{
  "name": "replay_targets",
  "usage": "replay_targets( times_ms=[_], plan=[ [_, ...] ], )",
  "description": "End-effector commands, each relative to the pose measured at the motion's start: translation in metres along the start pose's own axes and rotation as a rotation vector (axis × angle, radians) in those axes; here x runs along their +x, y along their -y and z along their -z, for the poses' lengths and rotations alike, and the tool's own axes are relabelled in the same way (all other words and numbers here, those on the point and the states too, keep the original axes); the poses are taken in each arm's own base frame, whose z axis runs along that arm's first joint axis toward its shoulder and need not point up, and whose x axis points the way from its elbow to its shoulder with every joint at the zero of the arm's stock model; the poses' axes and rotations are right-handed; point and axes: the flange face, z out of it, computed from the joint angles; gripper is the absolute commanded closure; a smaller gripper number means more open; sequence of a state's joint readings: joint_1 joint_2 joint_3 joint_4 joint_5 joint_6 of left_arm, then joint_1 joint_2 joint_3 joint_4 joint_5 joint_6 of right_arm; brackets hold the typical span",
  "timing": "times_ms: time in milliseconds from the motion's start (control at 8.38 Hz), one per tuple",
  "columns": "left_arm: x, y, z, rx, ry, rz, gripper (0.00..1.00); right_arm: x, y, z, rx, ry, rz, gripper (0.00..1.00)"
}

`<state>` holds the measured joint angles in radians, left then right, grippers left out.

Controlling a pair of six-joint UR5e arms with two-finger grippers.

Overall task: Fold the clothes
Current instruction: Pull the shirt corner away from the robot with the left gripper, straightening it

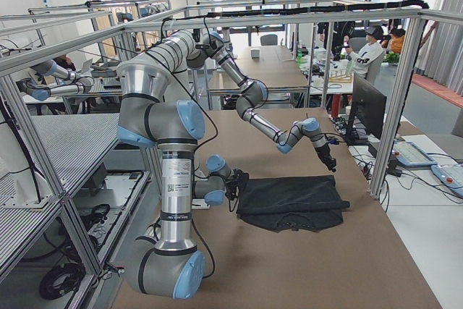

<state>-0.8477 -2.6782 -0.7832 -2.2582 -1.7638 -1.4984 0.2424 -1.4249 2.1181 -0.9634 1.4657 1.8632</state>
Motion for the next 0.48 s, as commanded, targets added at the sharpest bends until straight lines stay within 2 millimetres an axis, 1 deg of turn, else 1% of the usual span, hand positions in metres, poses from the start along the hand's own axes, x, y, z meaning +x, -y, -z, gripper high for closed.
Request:
replay_targets(
  times_ms=[0, 119, 239, 358],
  plan=[
    [-0.083, -0.012, 0.014, -0.009, -0.037, -0.005, 0.05, -0.01, 0.002, -0.023, 0.06, -0.129, 0.139, 0.07],
    [-0.105, -0.015, 0.021, -0.01, -0.043, -0.005, 0.05, -0.022, -0.002, -0.036, 0.061, -0.226, 0.323, 0.19],
    [-0.121, -0.016, 0.029, -0.002, -0.05, -0.001, 0.05, -0.027, -0.004, -0.046, 0.043, -0.34, 0.538, 0.35],
    [-0.136, -0.019, 0.033, -0.002, -0.05, 0.004, 0.05, -0.029, -0.006, -0.06, 0.02, -0.398, 0.669, 0.49]
  ],
)
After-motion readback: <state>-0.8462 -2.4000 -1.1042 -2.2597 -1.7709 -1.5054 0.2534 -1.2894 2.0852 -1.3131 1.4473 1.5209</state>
